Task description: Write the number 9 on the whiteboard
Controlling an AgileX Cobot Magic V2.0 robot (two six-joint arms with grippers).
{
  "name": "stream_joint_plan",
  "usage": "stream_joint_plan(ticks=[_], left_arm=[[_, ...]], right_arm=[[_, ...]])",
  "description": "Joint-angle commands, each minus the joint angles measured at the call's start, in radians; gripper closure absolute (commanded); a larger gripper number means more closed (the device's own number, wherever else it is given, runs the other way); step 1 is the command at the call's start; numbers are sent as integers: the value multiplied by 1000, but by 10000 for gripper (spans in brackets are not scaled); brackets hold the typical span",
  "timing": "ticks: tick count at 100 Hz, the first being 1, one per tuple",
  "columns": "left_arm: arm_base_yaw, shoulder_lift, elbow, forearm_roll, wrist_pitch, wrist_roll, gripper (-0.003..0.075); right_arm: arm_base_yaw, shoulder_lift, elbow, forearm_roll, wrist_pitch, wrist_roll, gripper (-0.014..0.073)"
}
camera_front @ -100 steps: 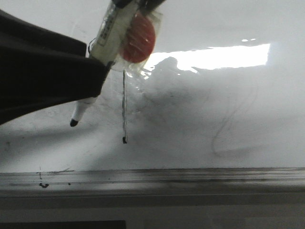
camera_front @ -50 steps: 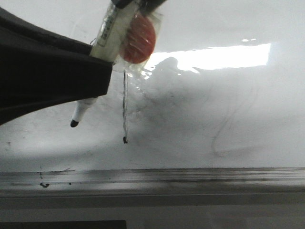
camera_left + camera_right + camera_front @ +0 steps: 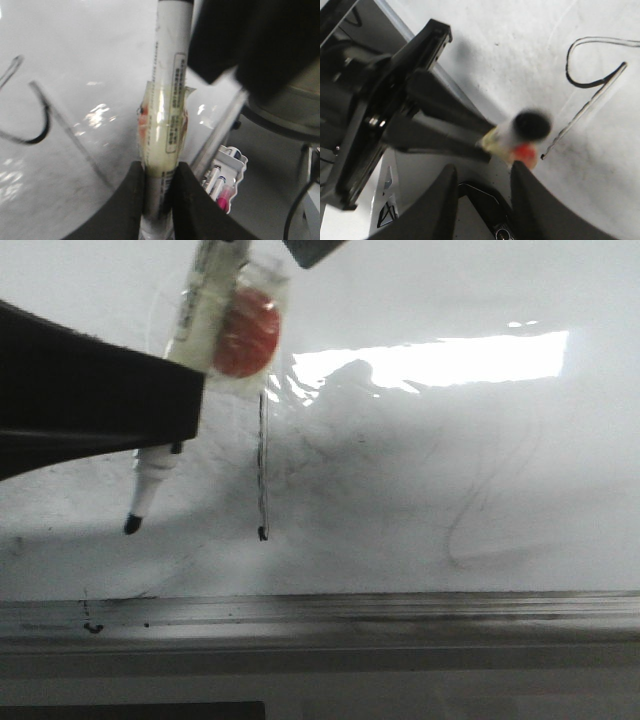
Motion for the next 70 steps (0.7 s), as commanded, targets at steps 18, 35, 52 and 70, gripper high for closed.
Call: stream_joint_plan(ticks=[18,35,52,70], left_arm=[[11,-61,-28,-382,125,-38,741],[38,-61,-28,-465,134,-37,741],[117,-61,-28,-503,149,-37,741],[148,-61,-28,-503,156,-37,741]], right_arm=[[0,-22,-35,20,-30,-3,386],[0,-22,-35,20,-28,-3,386],[0,-22,-35,20,-22,-2,386],[0,-22,-35,20,-22,-2,386]])
